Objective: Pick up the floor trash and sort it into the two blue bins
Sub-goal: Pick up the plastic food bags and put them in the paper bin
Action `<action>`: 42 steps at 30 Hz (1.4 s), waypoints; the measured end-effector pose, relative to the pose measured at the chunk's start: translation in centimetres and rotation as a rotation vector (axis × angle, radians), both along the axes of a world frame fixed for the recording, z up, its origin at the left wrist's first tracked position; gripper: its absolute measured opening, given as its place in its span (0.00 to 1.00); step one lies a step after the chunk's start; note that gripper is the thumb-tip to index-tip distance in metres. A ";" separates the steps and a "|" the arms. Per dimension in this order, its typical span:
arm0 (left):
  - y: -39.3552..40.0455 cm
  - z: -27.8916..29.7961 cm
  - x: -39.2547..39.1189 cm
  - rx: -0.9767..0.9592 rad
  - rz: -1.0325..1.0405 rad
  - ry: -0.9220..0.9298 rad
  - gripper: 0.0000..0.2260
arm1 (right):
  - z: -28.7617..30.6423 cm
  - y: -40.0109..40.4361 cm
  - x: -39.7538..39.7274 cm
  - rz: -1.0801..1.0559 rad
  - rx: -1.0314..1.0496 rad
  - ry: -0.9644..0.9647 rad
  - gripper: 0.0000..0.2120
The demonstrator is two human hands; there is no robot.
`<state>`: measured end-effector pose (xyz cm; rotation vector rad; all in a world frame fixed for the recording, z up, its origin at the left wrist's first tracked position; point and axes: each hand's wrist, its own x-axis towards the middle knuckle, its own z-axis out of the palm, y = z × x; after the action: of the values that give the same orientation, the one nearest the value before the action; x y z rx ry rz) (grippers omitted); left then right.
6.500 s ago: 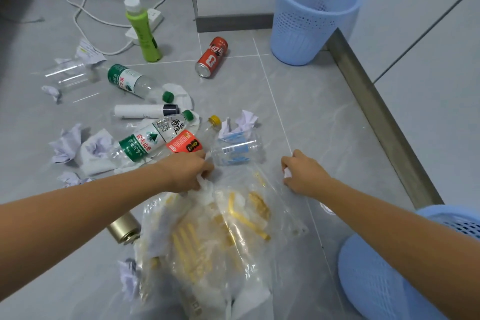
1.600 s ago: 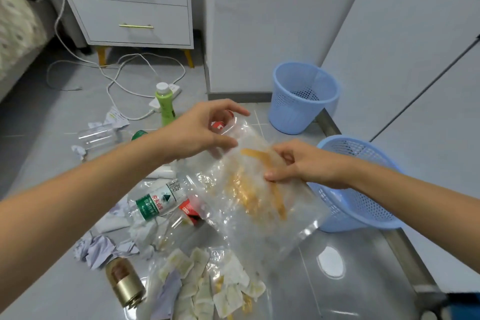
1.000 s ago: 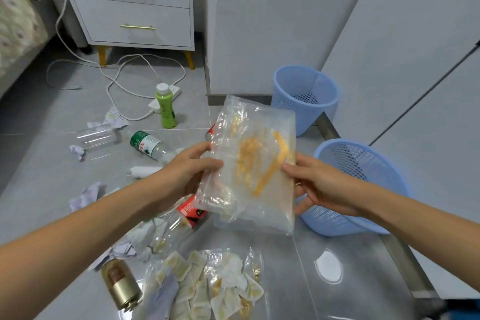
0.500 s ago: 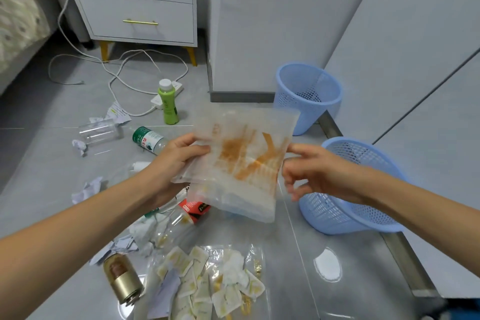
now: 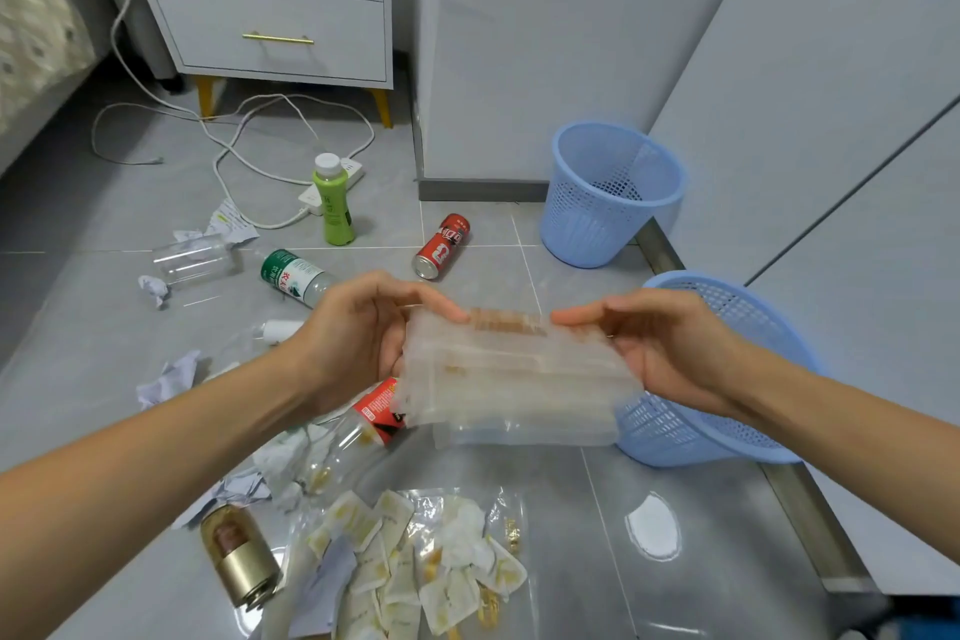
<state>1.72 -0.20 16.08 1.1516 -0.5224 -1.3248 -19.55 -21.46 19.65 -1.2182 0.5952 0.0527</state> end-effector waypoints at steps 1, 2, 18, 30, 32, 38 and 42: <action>-0.2 0.1 -0.1 0.016 -0.020 -0.095 0.14 | 0.2 -0.1 -0.1 0.063 -0.112 0.005 0.14; -0.5 0.3 -0.3 0.021 -0.034 -0.214 0.09 | 0.5 -0.3 -0.1 0.122 -0.247 0.013 0.10; -6.0 0.5 -2.3 -0.059 0.177 -0.629 0.13 | 6.9 -14.9 -9.7 0.057 -0.879 0.316 0.03; -4.6 -3.4 -3.2 0.130 -0.022 -0.649 0.06 | -12.3 -15.2 -8.5 0.188 -1.228 0.809 0.21; -4.2 -3.6 -3.2 0.157 -0.027 -0.655 0.05 | -13.7 -16.2 -7.7 0.180 -1.194 0.816 0.14; -2.4 -4.0 -3.0 0.226 -0.058 -0.631 0.04 | -15.4 -16.5 -7.6 0.571 -1.532 1.040 0.04; -2.4 -3.6 -2.6 0.231 -0.057 -0.673 0.04 | -15.3 -15.7 -6.3 0.689 -1.782 1.098 0.09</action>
<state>-0.93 -2.56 12.51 1.7987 -0.9051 -1.0400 -25.89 -37.17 4.33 -3.1508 1.1815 1.0007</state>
